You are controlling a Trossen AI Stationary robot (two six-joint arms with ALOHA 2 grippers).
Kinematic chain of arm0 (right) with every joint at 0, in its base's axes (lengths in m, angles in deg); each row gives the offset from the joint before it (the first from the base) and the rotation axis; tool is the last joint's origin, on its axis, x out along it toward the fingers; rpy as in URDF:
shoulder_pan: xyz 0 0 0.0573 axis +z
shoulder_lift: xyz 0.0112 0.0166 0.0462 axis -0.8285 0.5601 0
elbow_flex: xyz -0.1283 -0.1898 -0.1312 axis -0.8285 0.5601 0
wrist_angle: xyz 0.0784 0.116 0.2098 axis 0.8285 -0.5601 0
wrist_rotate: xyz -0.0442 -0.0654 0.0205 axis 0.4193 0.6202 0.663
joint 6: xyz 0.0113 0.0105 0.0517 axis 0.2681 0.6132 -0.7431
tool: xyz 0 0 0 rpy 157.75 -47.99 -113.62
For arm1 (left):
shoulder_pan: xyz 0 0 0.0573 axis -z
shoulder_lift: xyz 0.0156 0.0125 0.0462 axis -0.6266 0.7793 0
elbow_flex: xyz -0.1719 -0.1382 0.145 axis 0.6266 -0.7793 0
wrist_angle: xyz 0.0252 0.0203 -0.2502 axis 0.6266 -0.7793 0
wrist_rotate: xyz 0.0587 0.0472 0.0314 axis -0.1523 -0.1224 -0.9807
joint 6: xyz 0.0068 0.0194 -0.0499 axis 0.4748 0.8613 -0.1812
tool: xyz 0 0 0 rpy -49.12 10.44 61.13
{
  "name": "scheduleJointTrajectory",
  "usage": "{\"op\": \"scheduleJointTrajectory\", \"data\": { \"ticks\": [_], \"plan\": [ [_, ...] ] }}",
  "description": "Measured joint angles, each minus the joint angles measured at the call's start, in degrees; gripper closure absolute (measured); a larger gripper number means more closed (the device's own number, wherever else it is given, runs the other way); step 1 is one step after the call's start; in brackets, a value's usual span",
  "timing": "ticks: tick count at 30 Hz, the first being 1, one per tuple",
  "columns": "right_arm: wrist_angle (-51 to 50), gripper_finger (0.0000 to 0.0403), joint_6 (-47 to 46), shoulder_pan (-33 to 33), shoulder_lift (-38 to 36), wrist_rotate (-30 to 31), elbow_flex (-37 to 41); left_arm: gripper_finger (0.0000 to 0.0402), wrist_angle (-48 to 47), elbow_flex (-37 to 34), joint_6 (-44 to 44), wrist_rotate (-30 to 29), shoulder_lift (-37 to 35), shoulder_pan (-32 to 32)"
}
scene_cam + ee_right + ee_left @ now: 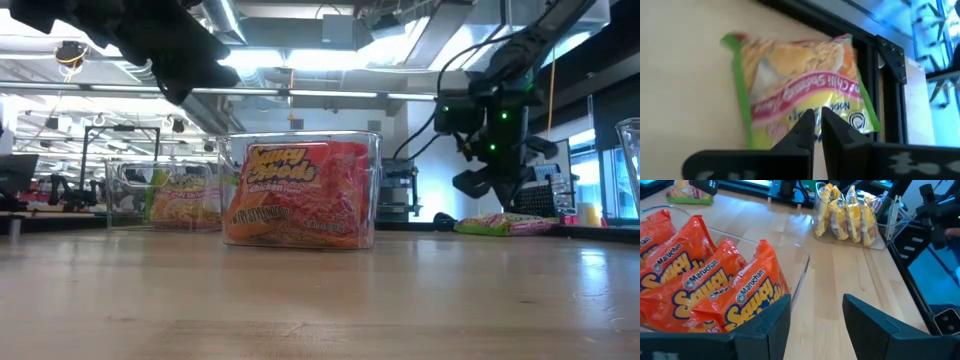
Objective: Sort Maruchan noodles
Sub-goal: Move the green noodle pack on the table
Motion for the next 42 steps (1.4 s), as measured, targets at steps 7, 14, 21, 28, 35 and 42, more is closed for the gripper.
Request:
{"op": "scheduleJointTrajectory", "data": {
  "ticks": [7, 14, 21, 28, 35, 42],
  "plan": [
    [10.76, 0.0395, -1.18, -3.39, 0.0, -2.52, 3.18, 0.0229, -0.04, 0.0, 0.15, -1.04, 0.0, 0.0],
    [11.05, 0.0395, 1.19, -4.27, 0.0, -10.28, 3.93, 0.0229, -0.04, 0.0, 0.88, -1.07, 0.0, 0.0],
    [11.0, 0.0395, 6.45, -4.27, -0.28, -19.31, 3.73, 0.0229, -0.07, 0.0, 1.4, -1.07, 0.0, 0.0],
    [10.58, 0.0395, 10.26, -0.28, -0.44, -30.14, 3.55, 0.0229, -0.04, 0.04, 1.47, -1.07, 0.0, 0.0],
    [10.37, 0.0395, 12.35, 11.3, -0.46, -38.11, 3.45, 0.0229, -0.07, 0.07, 1.52, -1.07, -0.01, 0.0],
    [8.99, 0.0395, 10.83, 26.23, -0.03, -43.87, 1.78, 0.0229, -0.05, 0.07, 1.24, -1.06, 0.0, 0.0]
  ]
}}
